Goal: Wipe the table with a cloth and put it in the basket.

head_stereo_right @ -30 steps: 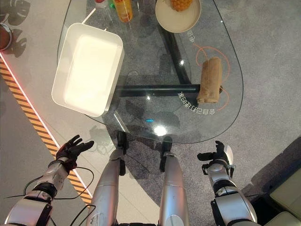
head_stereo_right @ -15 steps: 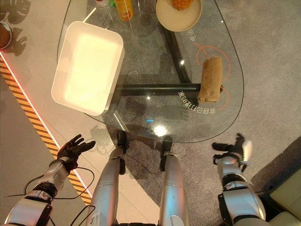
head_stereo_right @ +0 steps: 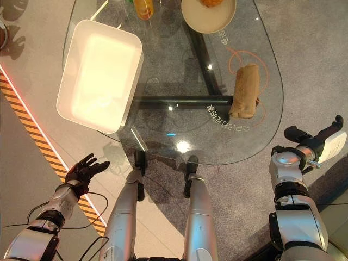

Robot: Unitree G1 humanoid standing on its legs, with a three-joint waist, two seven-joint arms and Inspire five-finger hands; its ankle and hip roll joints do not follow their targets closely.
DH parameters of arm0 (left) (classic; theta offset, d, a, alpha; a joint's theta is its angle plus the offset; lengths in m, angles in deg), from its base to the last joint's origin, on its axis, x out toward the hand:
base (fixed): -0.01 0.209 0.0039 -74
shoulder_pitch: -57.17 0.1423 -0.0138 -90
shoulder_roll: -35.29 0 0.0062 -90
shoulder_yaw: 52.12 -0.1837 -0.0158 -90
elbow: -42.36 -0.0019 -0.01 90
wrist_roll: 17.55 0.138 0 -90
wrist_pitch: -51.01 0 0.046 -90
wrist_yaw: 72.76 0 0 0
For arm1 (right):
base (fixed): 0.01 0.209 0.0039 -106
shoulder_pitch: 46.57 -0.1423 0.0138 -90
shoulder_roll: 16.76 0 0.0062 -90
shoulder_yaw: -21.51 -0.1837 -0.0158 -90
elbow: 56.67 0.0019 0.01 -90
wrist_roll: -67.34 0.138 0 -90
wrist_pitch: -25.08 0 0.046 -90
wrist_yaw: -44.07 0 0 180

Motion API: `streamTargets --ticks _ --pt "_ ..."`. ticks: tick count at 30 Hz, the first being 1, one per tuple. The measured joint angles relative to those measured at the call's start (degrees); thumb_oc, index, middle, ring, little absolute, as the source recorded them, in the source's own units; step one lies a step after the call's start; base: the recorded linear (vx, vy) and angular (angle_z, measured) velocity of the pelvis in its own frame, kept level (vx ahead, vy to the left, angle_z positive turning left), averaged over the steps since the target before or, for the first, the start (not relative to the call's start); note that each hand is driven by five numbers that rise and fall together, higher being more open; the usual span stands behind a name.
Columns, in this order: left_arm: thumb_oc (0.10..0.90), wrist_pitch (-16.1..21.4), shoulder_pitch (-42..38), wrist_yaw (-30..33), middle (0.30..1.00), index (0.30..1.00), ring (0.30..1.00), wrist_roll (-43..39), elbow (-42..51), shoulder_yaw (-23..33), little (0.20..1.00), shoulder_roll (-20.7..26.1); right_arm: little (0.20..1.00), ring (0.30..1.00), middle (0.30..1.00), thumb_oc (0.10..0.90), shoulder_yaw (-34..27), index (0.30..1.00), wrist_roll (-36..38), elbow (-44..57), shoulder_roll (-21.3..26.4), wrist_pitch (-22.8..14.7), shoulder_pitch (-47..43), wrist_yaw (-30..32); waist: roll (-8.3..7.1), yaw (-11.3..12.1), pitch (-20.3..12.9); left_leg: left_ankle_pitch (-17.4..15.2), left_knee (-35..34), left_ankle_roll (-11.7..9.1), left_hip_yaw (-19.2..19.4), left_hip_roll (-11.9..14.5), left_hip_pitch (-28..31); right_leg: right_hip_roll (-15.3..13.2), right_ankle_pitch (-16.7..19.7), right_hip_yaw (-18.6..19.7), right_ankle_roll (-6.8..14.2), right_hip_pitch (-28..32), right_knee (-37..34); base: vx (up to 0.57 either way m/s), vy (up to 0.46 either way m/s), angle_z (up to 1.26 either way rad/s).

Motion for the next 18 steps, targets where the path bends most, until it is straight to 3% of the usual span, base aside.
streamTargets --ticks 6,11,18 --pt "0.800 0.00 0.02 0.16 0.900 0.900 0.900 -0.53 1.04 -0.13 0.900 0.27 0.900 0.900 0.900 0.800 4.07 0.900 -1.19 11.55 -0.01 -1.15 -0.46 2.70 -0.14 -0.21 0.08 -0.05 -0.18 0.08 0.05 -0.17 -0.30 -0.18 0.05 -0.02 0.05 -0.23 -0.37 0.00 0.037 0.00" --pt "0.800 0.05 0.13 0.39 0.900 0.900 0.900 -1.13 1.70 -1.24 0.900 0.20 0.900 0.900 0.900 0.800 7.14 0.900 -6.78 18.90 -0.36 -1.07 -1.82 2.41 -0.13 -0.11 0.08 0.16 -1.03 0.31 0.39 -0.39 -0.50 -0.36 0.08 0.22 0.10 -0.82 -0.68 0.01 0.056 -0.01" --pt "0.800 0.31 0.24 1.37 0.900 0.900 0.900 -1.13 1.73 -1.80 0.900 -0.40 0.900 0.900 0.900 0.800 8.21 0.900 -10.01 21.62 -5.04 -0.90 -1.74 1.18 -0.11 -0.02 0.09 0.24 -1.77 0.39 0.50 -0.56 -0.54 -0.51 0.20 0.22 0.29 -0.88 -0.94 0.00 0.018 0.00"
